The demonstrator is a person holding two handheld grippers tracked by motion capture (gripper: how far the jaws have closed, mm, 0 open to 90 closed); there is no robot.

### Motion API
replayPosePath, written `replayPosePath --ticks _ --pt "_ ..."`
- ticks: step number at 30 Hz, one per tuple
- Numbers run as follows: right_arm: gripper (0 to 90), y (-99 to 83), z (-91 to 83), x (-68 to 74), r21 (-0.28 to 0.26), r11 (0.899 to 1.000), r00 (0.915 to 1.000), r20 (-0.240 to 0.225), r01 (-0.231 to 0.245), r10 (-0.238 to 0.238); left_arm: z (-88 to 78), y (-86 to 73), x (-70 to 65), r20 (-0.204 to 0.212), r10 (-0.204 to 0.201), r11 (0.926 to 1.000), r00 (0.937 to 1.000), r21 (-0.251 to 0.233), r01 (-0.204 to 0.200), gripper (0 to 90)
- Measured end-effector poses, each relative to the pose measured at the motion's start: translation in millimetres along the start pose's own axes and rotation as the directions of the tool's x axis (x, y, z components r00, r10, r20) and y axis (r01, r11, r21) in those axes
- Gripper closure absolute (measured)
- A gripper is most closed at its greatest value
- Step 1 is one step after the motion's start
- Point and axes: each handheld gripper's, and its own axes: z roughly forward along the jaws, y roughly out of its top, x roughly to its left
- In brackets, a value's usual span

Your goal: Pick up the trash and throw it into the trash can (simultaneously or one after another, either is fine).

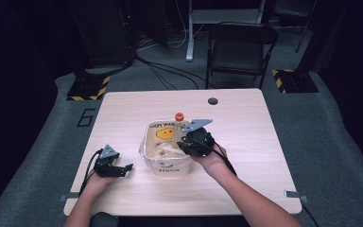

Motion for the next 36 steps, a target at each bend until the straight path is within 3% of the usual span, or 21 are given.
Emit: replayPosePath --ticks 9,13,20,36 --pt "50.9 -1.0 -11.1 -3.5 -0.040 0.999 0.9999 -0.007 -0.012 0.011 0.1 0.0 -0.3 0.000 -0.003 1.0000 1.0000 -0.002 0.003 16.1" --pt "47.2 -2.1 -16.4 -8.9 -0.058 0.998 0.9993 -0.012 -0.036 0.036 0.2 0.0 -0.4 -0.001 -0.004 1.0000 1.0000 -0.003 0.004 16.1" --pt "45.3 -6.6 -25.0 -17.2 -0.085 0.995 0.9983 -0.017 -0.057 0.056 -0.7 -0.8 -0.8 -0.001 0.003 1.0000 1.0000 -0.004 -0.003 16.0" --pt "44.2 -29.4 -48.5 -44.8 -0.120 0.988 0.9936 0.044 -0.098 0.104 -1.0 -0.9 -0.5 0.001 0.008 1.0000 1.0000 0.000 -0.008 16.1"
